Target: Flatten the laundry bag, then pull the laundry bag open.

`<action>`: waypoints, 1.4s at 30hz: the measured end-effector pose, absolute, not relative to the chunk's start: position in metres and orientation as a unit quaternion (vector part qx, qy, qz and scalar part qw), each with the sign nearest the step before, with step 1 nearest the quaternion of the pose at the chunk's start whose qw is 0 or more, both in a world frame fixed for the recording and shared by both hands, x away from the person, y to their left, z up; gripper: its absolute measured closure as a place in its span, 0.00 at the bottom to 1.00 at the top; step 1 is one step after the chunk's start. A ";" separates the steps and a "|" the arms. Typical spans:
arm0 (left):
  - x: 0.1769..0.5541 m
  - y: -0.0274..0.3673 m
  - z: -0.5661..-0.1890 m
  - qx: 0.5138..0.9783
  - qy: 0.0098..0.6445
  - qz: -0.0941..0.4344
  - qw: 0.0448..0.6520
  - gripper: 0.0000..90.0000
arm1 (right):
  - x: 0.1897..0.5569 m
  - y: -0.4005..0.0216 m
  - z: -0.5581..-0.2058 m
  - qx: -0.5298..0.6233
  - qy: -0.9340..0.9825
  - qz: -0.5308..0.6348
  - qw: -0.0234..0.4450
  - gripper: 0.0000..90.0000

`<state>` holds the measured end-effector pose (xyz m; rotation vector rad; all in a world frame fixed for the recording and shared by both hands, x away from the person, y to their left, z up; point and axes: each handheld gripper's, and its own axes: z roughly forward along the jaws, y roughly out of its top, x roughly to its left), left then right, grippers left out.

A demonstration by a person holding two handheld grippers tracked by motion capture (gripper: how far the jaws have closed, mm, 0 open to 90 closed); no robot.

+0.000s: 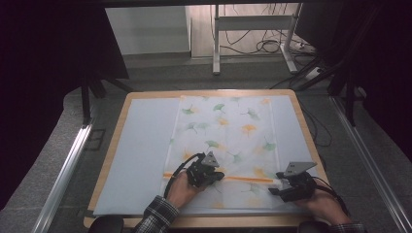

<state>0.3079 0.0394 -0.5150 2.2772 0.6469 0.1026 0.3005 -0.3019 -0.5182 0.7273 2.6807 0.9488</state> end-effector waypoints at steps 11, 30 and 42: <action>0.306 0.072 -0.518 0.883 0.281 0.048 0.372 1.00 | 0.300 -0.302 -0.518 0.247 0.909 0.321 0.104 0.35; 0.298 0.127 -0.521 0.867 0.325 0.060 0.372 1.00 | 0.300 -0.301 -0.518 0.249 0.908 0.321 0.105 0.35; 0.293 0.156 -0.521 0.858 0.353 0.070 0.367 1.00 | 0.300 -0.301 -0.518 0.249 0.908 0.321 0.105 0.35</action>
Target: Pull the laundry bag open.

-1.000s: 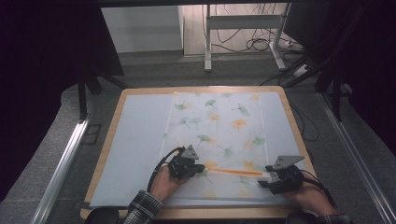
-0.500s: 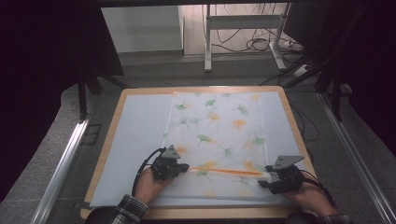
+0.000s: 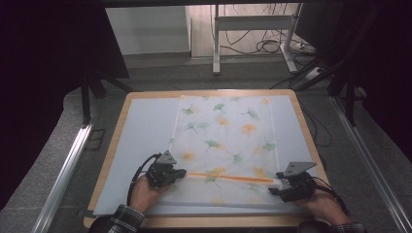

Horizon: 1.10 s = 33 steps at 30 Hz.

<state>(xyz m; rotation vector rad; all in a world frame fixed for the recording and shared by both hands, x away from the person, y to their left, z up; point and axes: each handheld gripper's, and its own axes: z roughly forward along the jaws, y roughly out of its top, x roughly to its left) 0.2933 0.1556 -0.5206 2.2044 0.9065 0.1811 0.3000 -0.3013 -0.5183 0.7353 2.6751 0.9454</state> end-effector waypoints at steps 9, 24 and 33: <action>0.288 0.183 -0.522 0.848 0.377 0.080 0.363 1.00 | 0.300 -0.301 -0.518 0.250 0.907 0.321 0.105 0.35; 0.279 0.217 -0.527 0.834 0.407 0.088 0.363 1.00 | 0.300 -0.301 -0.518 0.250 0.907 0.321 0.106 0.35; 0.275 0.213 -0.525 0.839 0.391 0.110 0.363 0.98 | 0.300 -0.300 -0.518 0.251 0.907 0.320 0.108 0.35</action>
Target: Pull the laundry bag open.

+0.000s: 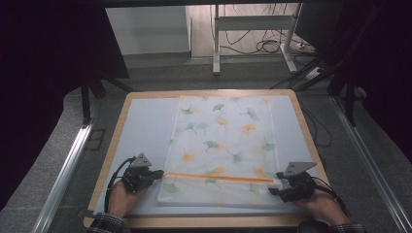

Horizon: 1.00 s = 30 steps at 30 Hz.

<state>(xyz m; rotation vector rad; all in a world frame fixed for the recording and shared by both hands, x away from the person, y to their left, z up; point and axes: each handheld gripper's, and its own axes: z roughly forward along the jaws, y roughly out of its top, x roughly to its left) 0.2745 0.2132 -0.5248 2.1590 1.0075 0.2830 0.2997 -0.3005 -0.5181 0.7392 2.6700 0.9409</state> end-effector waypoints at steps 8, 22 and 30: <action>0.271 0.203 -0.522 0.830 0.384 0.107 0.390 0.70 | 0.298 -0.295 -0.518 0.238 0.914 0.312 0.101 0.21; 0.262 0.199 -0.508 0.821 0.386 0.141 0.395 0.25 | 0.290 -0.288 -0.501 0.259 0.901 0.320 0.135 0.07; 0.251 0.212 -0.510 0.814 0.407 0.138 0.391 0.11 | 0.275 -0.280 -0.480 0.282 0.884 0.343 0.148 0.02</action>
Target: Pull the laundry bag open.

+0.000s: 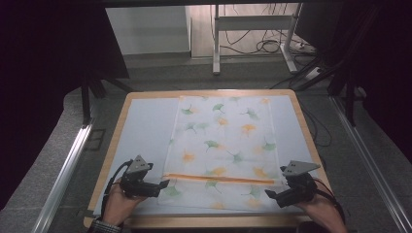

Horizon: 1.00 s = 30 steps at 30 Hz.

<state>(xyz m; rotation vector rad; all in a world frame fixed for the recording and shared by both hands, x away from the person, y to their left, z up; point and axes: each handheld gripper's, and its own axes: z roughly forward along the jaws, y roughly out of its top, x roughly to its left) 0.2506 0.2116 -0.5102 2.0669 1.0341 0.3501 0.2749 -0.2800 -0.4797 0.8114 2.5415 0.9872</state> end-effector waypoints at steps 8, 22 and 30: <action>0.234 0.224 -0.519 0.814 0.419 0.142 0.376 0.04 | 0.264 -0.279 -0.479 0.319 0.865 0.349 0.167 0.00; 0.225 0.241 -0.522 0.794 0.445 0.157 0.384 0.01 | 0.246 -0.299 -0.488 0.330 0.853 0.352 0.201 0.00; 0.227 0.240 -0.523 0.794 0.449 0.163 0.377 0.01 | 0.248 -0.307 -0.493 0.344 0.847 0.355 0.195 0.00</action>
